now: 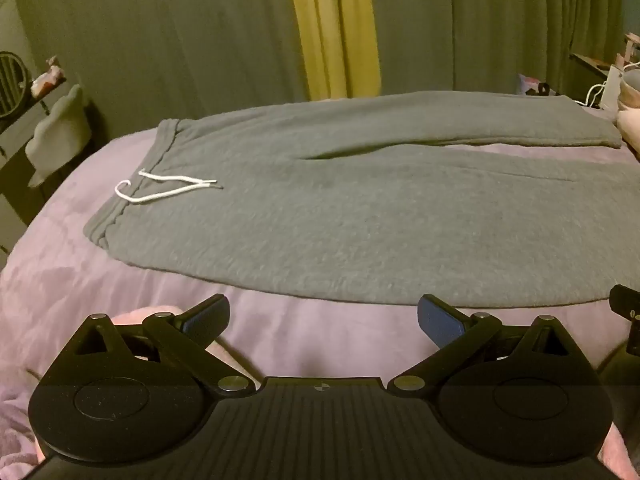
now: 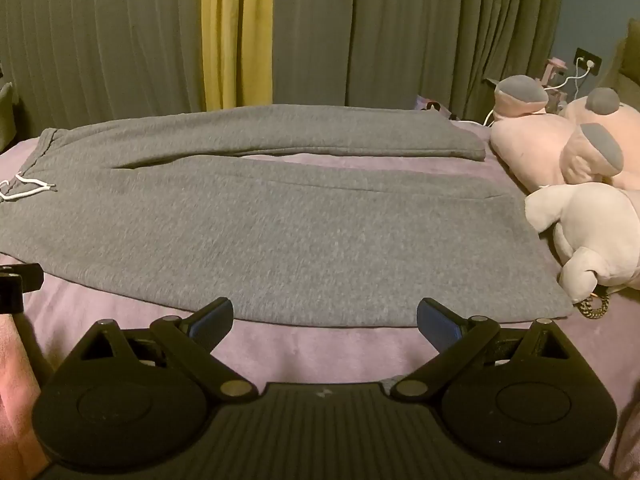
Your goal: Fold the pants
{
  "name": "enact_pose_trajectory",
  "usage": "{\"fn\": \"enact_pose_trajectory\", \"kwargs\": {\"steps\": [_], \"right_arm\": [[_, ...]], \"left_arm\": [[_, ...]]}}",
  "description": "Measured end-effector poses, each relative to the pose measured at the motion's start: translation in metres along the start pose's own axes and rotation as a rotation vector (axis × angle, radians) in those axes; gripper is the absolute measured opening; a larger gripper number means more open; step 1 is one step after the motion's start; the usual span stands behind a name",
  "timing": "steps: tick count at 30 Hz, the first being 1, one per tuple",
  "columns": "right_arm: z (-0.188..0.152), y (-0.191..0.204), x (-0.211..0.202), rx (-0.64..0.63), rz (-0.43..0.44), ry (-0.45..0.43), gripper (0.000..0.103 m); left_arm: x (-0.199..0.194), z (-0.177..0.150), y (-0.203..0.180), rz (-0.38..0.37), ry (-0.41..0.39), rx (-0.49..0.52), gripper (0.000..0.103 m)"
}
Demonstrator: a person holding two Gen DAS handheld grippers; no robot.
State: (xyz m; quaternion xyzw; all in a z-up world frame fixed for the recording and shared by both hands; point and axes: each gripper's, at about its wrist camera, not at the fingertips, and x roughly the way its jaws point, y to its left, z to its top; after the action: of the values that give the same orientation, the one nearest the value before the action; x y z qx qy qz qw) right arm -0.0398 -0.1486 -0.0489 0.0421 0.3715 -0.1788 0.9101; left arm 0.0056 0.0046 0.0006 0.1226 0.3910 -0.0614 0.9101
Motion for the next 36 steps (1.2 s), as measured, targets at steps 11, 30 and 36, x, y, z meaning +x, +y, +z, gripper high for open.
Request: {"fn": "enact_pose_trajectory", "kwargs": {"steps": [11,30,36], "right_arm": [[-0.002,0.004,0.009,-0.011,0.015,0.010,0.098],[-0.005,0.008,0.014,-0.007,0.018,0.026,0.098],[-0.003,0.008,0.013,-0.006,0.018,0.027,0.098]], "left_arm": [[0.006,-0.006,0.005,0.014,0.007,-0.024,0.103],[0.009,-0.004,0.004,0.021,0.023,-0.029,0.103],[0.009,-0.004,0.005,0.022,0.022,-0.030,0.103]]}}
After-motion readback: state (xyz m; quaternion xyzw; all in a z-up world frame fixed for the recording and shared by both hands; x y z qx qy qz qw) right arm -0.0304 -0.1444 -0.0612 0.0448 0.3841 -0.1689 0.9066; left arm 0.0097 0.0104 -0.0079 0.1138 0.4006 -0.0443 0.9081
